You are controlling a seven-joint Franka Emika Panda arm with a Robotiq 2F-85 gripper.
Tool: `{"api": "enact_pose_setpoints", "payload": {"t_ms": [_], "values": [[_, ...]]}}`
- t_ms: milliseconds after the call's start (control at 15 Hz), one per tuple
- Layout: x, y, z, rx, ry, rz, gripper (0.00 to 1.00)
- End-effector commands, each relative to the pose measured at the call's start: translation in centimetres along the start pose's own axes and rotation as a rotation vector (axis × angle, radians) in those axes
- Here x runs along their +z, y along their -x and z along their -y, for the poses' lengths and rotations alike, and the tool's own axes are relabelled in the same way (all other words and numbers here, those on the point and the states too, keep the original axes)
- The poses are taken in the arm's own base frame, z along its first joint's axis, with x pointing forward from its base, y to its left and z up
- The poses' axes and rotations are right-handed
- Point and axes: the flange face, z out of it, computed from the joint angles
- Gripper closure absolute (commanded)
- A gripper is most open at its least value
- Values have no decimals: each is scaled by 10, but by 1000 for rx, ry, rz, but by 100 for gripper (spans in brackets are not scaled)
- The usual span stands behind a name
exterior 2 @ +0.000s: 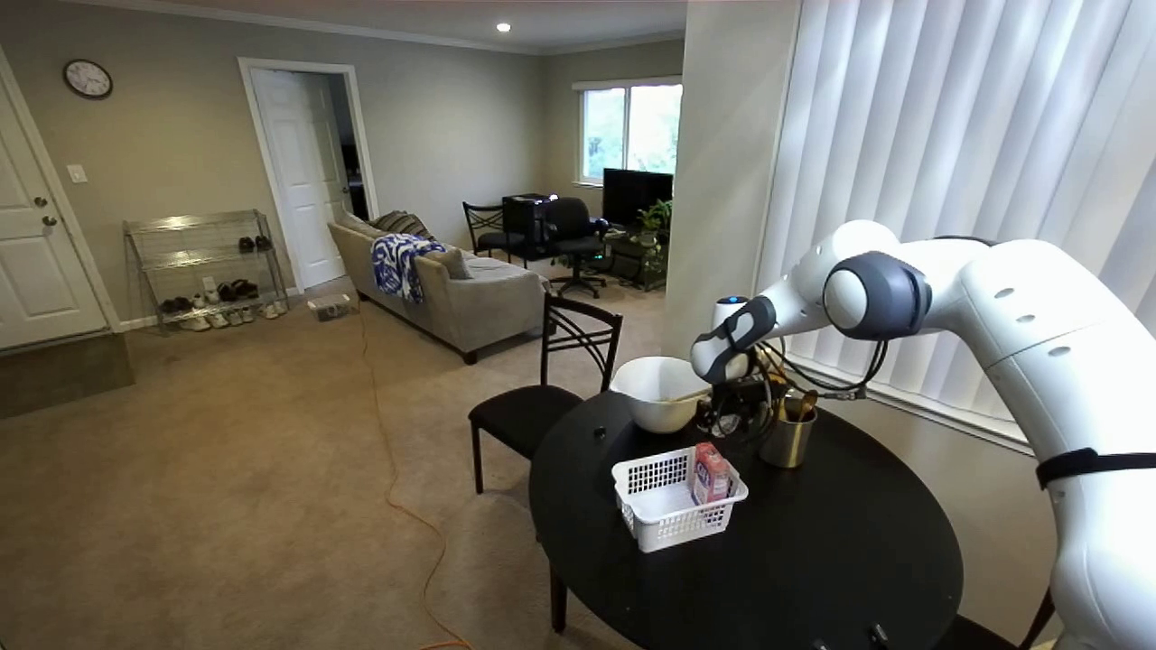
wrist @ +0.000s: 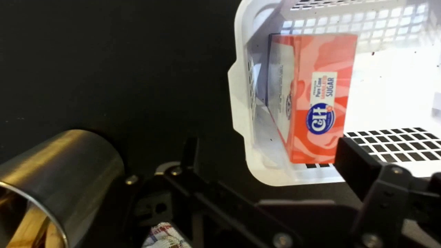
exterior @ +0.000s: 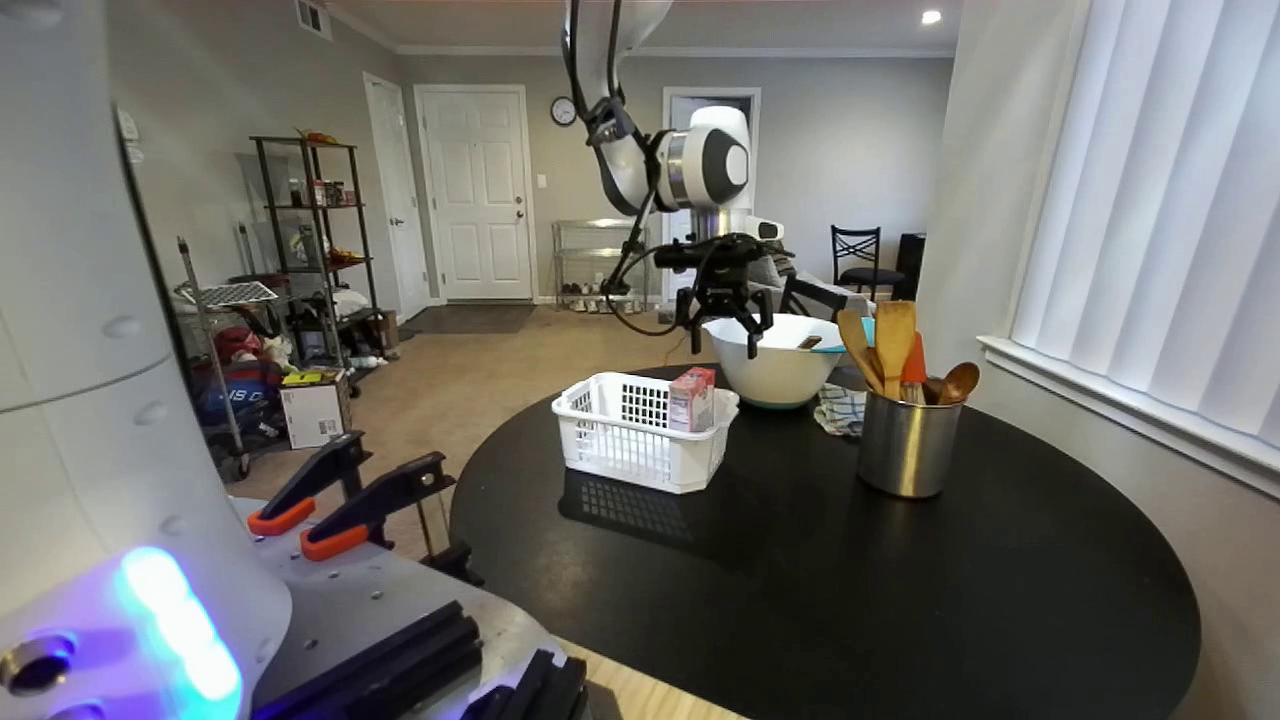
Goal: Put the box in the basket.
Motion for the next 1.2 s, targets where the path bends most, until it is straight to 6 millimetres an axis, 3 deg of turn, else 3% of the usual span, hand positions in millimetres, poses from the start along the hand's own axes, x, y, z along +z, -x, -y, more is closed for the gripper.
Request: {"api": "enact_pose_setpoints", "payload": {"t_ms": [0,467,533,1133], "values": [[-34,19,-21,33,11,23,0],[-63,24,-39,53,29,21,0],[-53,12,-36,44,21,5,0],[-55,15,-38,46,22,9,0]]}}
